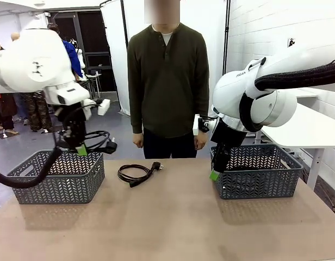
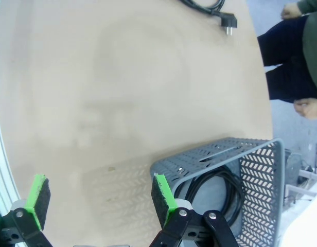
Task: Organize the cables according to human instructions.
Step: Pick up a bundle of cables and place it in the basket indicated by the human.
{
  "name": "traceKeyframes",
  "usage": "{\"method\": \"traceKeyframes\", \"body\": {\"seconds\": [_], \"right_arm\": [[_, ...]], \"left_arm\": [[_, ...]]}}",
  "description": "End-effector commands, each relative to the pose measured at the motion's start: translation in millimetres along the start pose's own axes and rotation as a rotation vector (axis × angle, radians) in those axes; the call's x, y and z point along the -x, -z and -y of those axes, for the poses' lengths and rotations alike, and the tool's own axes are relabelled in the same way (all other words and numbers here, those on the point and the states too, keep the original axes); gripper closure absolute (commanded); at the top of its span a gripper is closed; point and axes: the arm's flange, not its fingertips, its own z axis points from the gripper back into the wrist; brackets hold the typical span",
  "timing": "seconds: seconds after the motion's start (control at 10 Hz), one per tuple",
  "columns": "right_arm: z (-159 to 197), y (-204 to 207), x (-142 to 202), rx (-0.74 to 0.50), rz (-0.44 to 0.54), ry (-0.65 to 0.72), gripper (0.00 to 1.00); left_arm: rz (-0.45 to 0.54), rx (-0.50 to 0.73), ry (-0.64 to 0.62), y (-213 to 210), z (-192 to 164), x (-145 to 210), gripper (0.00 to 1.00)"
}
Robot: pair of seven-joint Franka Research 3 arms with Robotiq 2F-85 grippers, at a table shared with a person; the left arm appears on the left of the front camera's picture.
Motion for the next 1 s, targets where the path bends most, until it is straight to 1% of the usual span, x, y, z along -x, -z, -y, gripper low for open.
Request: {"method": "traceKeyframes", "body": {"seconds": [0.0, 0.2, 0.3, 0.4, 0.9], "right_arm": [[0.5, 0.0, -0.7, 0.006, -0.007, -0.002, 0.00], [0.5, 0.0, -0.7, 0.006, -0.007, -0.002, 0.00], [0.5, 0.0, -0.7, 0.006, -0.007, -0.002, 0.00], [0.5, 0.0, -0.7, 0.006, -0.007, -0.002, 0.00], [0.5, 0.0, -0.7, 0.006, -0.007, -0.002, 0.00]], "left_arm": [[0.005, 0.020, 0.059, -7.2, 4.1, 31.8, 1.00], [0.001, 0.035, 0.068, -7.9, 1.0, 61.7, 1.00], [0.015, 0.037, 0.047, -6.1, 0.3, 69.7, 1.00], [-0.005, 0.030, 0.044, -6.3, -3.3, 50.7, 1.00], [-0.005, 0.030, 0.044, -6.3, -3.3, 50.7, 1.00]]}}
